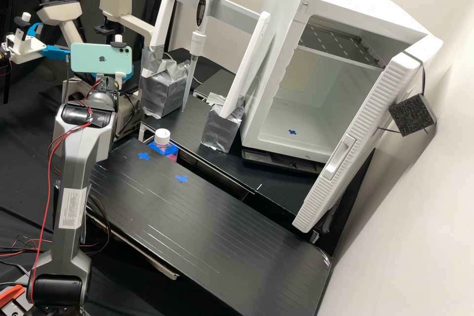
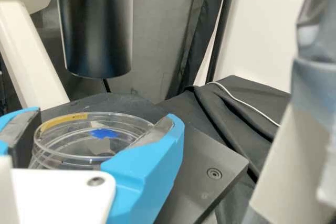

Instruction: Move the petri dish to the microscope

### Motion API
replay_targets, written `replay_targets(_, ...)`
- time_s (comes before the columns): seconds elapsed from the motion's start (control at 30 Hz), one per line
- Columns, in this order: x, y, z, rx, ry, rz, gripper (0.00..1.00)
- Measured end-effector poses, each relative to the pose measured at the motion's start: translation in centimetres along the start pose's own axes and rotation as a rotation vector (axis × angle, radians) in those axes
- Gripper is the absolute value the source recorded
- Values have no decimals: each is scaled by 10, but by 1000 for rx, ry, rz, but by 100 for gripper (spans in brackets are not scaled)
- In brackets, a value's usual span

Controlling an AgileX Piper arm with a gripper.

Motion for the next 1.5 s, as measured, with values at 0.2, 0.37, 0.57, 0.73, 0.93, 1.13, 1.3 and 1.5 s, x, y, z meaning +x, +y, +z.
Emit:
replay_targets(0.2,-6,2,-2,0,-2,-2,0)
replay_targets(0.37,-13,5,-5,0,-1,0,0)
replay_targets(0.57,-21,12,-11,-1,6,9,0)
replay_targets(0.73,-27,11,-11,-5,8,7,0)
replay_targets(0.93,-28,6,-11,0,15,-2,0)
replay_targets(1.13,-27,5,-12,2,19,-2,0)
replay_targets(1.3,-28,4,-11,3,19,-3,0)
replay_targets(1.5,-28,3,-11,3,22,-2,100)
